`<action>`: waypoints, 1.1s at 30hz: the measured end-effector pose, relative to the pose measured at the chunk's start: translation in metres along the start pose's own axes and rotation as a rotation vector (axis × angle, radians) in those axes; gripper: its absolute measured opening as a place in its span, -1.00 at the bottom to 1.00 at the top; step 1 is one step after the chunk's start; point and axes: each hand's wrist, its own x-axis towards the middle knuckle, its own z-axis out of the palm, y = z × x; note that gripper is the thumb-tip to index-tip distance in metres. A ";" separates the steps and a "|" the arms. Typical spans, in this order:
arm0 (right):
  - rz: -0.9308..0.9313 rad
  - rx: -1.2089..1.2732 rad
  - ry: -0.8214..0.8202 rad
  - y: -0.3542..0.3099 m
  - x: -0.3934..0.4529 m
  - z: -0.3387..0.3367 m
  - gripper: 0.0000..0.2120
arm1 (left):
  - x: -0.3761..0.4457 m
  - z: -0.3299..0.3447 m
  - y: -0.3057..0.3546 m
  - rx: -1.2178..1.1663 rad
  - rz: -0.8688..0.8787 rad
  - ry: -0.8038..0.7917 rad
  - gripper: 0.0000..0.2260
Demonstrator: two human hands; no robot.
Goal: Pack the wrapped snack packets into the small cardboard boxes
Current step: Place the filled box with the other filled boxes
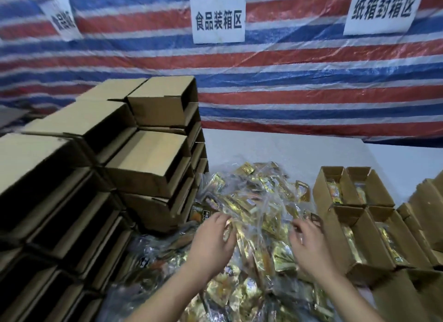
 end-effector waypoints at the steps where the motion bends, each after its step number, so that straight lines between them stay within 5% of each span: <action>1: -0.017 0.012 -0.023 -0.011 -0.006 0.008 -0.72 | -0.003 -0.011 -0.003 -0.011 -0.007 0.019 -0.67; 8: -0.140 0.119 -0.110 -0.099 -0.008 0.016 -0.77 | 0.009 -0.128 -0.009 0.046 0.029 0.302 -0.68; 13: -0.347 0.213 -0.073 -0.201 0.009 0.003 -0.71 | 0.014 -0.248 -0.034 0.411 -0.154 0.498 -0.56; 18: -0.561 0.174 -0.132 -0.287 0.017 0.014 -0.65 | -0.022 -0.316 -0.080 0.656 -0.560 0.230 -0.38; 27: -0.791 0.232 -0.258 -0.362 -0.006 0.051 -0.63 | -0.156 -0.329 -0.126 0.749 -0.782 0.037 -0.04; 33: -0.998 0.147 -0.391 -0.405 -0.043 0.074 -0.52 | -0.176 -0.311 -0.127 0.764 -0.827 0.072 -0.38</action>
